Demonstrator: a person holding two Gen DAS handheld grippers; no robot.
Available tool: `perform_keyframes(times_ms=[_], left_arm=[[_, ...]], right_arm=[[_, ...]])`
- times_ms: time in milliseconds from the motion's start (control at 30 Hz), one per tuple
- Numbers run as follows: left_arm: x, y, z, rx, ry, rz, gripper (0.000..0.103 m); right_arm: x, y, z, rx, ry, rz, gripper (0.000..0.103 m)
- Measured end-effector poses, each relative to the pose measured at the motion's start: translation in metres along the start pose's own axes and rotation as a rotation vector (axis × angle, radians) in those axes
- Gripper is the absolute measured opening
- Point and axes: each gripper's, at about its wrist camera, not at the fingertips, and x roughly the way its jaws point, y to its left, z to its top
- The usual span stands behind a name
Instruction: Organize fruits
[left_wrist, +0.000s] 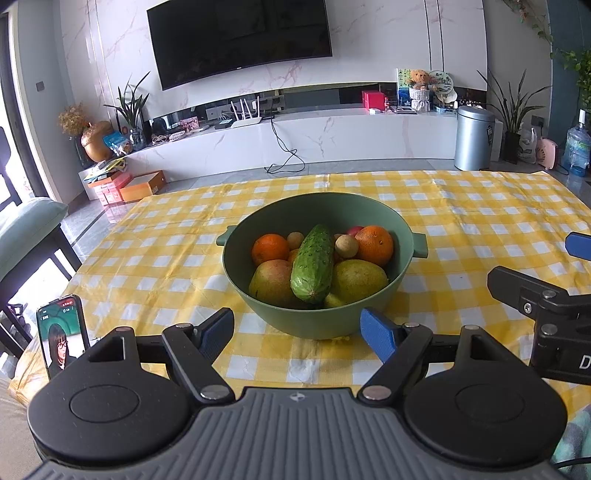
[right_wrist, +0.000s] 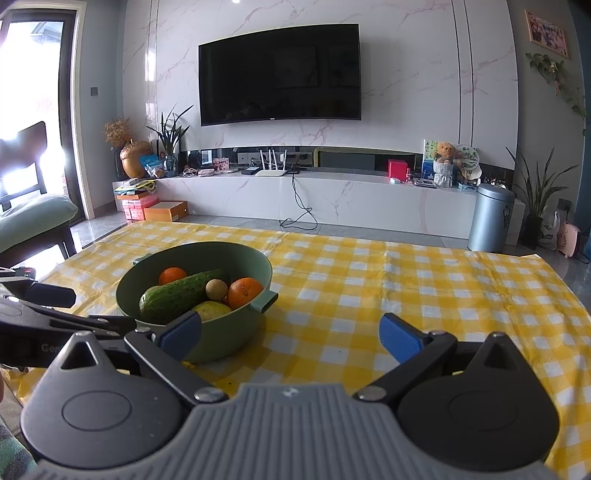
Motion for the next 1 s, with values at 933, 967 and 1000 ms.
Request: perform_keyframes(times_ms=[933,967,1000], left_arm=[[0.0002,0.0014,-0.0006,-0.002,0.001,0.000,0.091],[0.0002,0.0014,-0.0004,-0.002,0.001,0.000,0.091],[0.0002,0.0014,-0.0004,-0.002,0.002,-0.001,0.091]], right_arm=[[0.0042,-0.0004,-0.0025,-0.003,0.021,0.003,0.099],[0.0043,-0.0004,-0.0026,-0.003,0.022,0.004,0.099],[0.0046,0.0000,-0.0025,-0.004,0.023,0.004,0.099]])
